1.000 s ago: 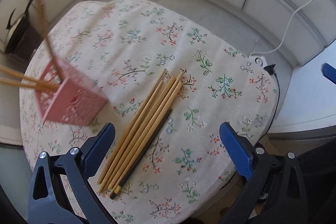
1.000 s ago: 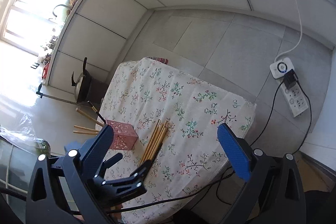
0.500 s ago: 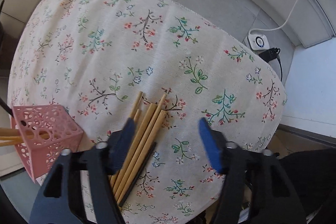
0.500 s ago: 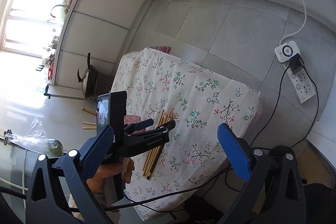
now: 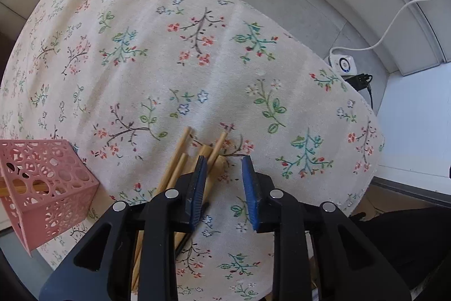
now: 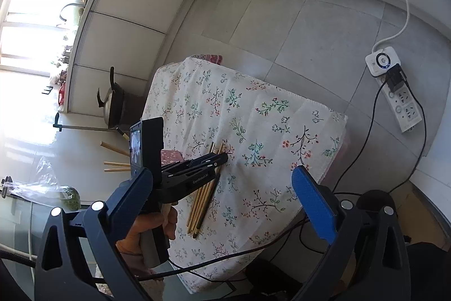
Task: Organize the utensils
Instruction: 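Close the left tool on one wooden chopstick from the bundle and lift it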
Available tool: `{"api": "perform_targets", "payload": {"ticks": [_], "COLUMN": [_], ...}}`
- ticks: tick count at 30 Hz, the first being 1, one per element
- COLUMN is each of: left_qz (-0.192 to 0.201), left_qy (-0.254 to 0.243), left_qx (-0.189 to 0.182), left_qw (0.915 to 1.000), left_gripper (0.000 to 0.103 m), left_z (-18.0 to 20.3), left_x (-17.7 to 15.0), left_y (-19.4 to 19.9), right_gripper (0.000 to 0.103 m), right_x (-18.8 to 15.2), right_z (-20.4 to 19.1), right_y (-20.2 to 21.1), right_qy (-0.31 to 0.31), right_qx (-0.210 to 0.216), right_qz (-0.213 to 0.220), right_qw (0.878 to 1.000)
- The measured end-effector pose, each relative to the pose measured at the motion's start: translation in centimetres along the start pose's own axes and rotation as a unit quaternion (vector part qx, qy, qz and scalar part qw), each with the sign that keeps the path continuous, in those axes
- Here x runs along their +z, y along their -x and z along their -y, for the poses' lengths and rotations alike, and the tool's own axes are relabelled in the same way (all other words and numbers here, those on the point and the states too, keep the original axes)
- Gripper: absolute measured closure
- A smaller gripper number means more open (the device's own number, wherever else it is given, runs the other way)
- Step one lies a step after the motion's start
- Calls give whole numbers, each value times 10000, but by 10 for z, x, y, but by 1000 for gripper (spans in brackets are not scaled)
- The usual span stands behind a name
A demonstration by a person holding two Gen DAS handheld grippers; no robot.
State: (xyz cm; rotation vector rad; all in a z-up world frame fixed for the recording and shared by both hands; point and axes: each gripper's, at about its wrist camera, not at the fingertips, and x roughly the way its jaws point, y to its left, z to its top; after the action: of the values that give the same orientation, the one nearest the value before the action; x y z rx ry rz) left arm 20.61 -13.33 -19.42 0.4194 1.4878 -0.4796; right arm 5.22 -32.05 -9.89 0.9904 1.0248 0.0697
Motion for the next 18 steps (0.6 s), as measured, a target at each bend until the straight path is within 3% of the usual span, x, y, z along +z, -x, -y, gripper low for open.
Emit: {"api": "perform_targets", "payload": {"ticks": [4,7,11,18], "left_qz": [-337,-205,-65,-87], "left_qy": [55,136,36,-27], "left_qx": [-404,-721,-348,-227], "left_qw": [9986,9971,9994,9997], "left_gripper": [77,79,80,79], "left_z": [1,2,3,8], "left_x": [-5,-6,-2,3], "left_y": [-12,-5,3,1], "right_gripper": [7,7,7,7], "right_x": [0,0,0,1], "right_z": [0,1,2,4], "right_y": [-2,-2,-3,-6], "right_qy": [30,12,-12,-54], "right_qx": [-33,-53,-66,-52], "right_qz": [-18,-14,-21,-98], "right_qw": [10000,10000,10000,9999]}}
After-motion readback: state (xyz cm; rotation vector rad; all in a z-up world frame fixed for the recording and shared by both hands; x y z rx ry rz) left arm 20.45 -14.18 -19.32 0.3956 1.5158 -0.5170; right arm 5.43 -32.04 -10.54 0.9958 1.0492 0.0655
